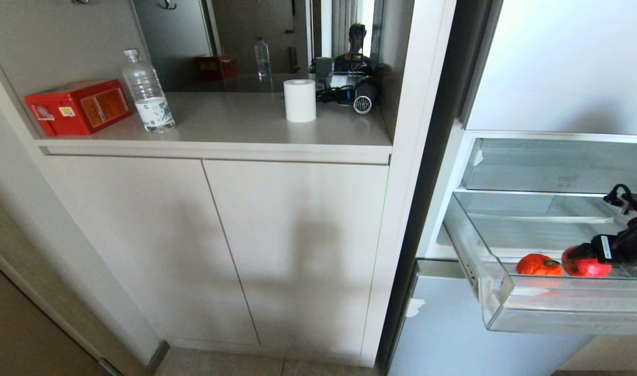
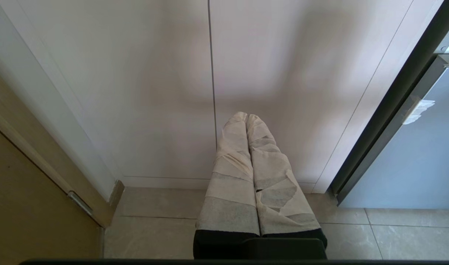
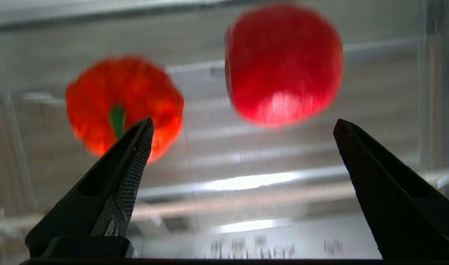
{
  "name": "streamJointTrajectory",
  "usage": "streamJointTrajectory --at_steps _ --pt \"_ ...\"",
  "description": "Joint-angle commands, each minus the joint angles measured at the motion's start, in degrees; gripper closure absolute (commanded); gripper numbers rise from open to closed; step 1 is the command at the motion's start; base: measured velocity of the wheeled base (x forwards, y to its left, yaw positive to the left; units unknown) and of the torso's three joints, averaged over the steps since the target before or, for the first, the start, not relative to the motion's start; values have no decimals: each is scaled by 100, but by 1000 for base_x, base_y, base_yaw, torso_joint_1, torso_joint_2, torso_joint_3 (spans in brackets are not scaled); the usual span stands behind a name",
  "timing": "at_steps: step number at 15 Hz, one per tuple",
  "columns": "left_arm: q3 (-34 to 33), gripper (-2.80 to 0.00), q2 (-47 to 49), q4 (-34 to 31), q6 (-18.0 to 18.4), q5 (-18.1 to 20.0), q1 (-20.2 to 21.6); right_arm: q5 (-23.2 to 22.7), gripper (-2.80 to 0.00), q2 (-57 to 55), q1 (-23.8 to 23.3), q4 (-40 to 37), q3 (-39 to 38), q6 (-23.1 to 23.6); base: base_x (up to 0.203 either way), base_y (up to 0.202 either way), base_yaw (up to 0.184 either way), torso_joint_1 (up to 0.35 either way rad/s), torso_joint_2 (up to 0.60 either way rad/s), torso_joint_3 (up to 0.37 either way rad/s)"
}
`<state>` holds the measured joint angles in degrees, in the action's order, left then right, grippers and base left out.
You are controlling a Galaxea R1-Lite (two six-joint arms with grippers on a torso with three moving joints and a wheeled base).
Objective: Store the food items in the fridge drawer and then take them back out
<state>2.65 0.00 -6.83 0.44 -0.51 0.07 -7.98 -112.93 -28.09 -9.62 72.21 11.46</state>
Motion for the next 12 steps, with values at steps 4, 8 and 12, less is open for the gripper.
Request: streamJointTrajectory --at_steps 4,8,12 --pt "-1 0 9 -3 0 -2 1 1 -280 -882 15 13 793 -187 0 0 0 0 0 0" --pt "-1 0 9 -3 0 -2 1 7 -280 -1289 2 13 1174 -188 0 0 0 0 0 0" --pt "-1 0 9 -3 0 -2 1 16 -280 -1433 -28 4 1278 -179 0 0 0 0 0 0"
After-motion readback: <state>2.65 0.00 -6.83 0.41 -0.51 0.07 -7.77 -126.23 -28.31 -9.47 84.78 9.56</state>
